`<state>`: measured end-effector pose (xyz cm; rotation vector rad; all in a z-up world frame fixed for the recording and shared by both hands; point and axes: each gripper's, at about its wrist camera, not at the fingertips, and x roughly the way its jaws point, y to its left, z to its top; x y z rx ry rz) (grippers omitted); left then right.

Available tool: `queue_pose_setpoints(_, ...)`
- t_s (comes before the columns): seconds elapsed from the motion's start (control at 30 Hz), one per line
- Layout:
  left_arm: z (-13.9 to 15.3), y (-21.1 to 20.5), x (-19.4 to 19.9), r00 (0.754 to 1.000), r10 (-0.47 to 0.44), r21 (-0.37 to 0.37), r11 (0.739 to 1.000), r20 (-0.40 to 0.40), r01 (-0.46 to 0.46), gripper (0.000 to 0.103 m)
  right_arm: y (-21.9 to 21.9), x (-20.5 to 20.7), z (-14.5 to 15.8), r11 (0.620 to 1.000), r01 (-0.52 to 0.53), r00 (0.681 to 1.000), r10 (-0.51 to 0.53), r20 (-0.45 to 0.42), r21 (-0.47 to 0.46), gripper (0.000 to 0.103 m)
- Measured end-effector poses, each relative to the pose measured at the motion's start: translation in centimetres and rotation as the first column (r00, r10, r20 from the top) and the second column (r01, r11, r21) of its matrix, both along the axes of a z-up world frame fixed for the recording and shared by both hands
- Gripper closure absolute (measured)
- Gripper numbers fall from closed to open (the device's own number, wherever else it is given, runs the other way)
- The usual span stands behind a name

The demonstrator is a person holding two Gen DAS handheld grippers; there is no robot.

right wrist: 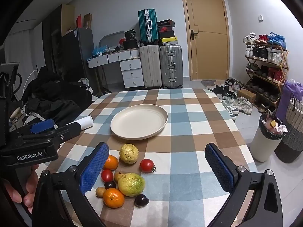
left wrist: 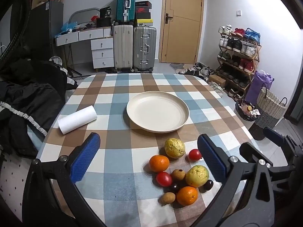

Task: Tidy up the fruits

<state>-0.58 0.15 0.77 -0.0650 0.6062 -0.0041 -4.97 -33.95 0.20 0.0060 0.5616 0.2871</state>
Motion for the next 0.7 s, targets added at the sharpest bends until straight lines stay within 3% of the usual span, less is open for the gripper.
queue_pose_setpoints(0.7,-1.0,0.6,-0.1,1.0,-0.007,-0.003,1.0,-0.005,0.007,0.0,0.2,-0.4,0.1,1.0,0.002,1.0,-0.002,-0.001,0.005,0.0)
